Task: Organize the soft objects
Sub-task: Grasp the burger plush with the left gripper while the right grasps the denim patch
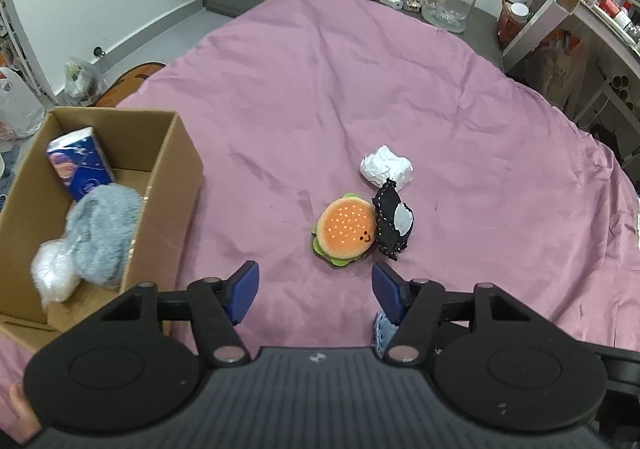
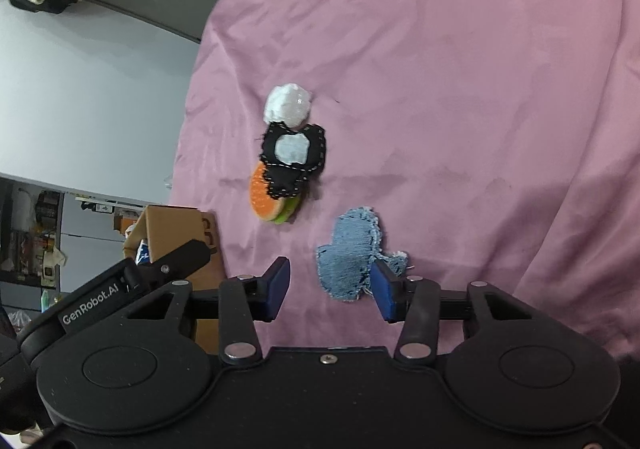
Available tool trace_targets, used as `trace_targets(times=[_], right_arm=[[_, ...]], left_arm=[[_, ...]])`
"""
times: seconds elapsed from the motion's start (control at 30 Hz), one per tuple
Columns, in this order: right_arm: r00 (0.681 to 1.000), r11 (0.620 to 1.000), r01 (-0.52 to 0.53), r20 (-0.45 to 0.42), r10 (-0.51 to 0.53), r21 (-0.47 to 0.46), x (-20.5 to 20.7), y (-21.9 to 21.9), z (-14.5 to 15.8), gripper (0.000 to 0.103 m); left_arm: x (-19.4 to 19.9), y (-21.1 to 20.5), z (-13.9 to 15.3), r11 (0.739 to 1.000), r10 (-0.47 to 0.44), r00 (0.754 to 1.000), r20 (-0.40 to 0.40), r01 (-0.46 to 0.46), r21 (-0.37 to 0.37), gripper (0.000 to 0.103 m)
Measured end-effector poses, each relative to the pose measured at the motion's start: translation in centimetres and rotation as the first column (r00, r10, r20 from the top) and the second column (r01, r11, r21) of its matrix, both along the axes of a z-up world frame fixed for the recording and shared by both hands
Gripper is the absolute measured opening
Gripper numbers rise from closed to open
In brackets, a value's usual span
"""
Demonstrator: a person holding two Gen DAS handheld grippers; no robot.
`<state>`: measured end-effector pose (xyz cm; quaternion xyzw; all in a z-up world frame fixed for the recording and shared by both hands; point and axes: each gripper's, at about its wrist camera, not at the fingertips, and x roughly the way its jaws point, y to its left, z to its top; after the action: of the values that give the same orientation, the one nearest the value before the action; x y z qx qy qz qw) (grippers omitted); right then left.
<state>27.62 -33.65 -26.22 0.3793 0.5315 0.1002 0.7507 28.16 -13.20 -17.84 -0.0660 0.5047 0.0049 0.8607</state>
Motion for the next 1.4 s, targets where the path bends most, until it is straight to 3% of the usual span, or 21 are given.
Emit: trace_targets(times=[0.33,0.47,0.73,0.77,0.97,1.1,1.17,1.3,1.33,1.37,1.4], right_arm=[[0.998,1.0,-0.018,-0.054,0.017,-0.026,2.2,1.4,-2.5,0.044],[1.0,0.998,-0.001,-0.028,-0.001,-0.059,2.6,1.6,-2.6,0.021],[0.997,0.997,0.063,0.04,-0.061,-0.045,3.1,0.6,-2.4,0.01],[0.996,0.996,0.074,0.053,-0.072,-0.048,3.2,0.4,-2.3,0.001],[0.991,0.992,0.124,0.05,-0.122,-0.039,3.6,-0.7,-2.4,0.0],[0.994,0.994,0.11,0.032,-0.109,-0.023,3.8,-0.6,-2.6,0.011],[0.995,0.994,0.102,0.019,-0.102,-0.029,3.7,-0.4,-2.7,0.031],[0.998,0.997,0.057,0.027,-0.055,-0.054,3.6,0.6,-2.5,0.043],[0.999,0.997,0.041,0.031,-0.04,-0.057,3.7,0.9,-2.5,0.049],[0.999,0.997,0.03,0.035,-0.028,-0.067,3.8,1.1,-2.4,0.051],[0.999,0.996,0.018,0.037,-0.015,-0.083,3.8,1.4,-2.4,0.052]], left_arm=[[1.9,0.3,-3.0,1.0,0.0,0.999,-0.044,-0.001,-0.021,0.062],[2.6,0.2,-3.9,1.0,-0.01,0.999,-0.052,0.009,-0.023,0.062],[4.3,-0.6,-5.7,0.998,-0.064,0.995,-0.073,0.063,-0.018,0.062],[4.5,-0.7,-5.9,0.998,-0.067,0.995,-0.075,0.066,-0.024,0.062],[5.3,-1.5,-6.9,0.995,-0.101,0.992,-0.077,0.1,-0.016,0.062],[6.0,-2.0,-7.4,0.993,-0.118,0.99,-0.074,0.118,-0.003,0.062],[6.4,-1.9,-7.6,0.993,-0.114,0.991,-0.069,0.114,-0.005,0.062],[6.7,-2.1,-7.8,0.993,-0.118,0.992,-0.053,0.118,-0.003,0.061],[6.7,-2.1,-7.7,0.993,-0.118,0.992,-0.048,0.118,-0.007,0.058],[6.8,-2.0,-7.7,0.993,-0.118,0.992,-0.045,0.117,-0.017,0.048],[6.8,-1.9,-7.6,0.993,-0.116,0.992,-0.046,0.115,-0.03,0.045]])
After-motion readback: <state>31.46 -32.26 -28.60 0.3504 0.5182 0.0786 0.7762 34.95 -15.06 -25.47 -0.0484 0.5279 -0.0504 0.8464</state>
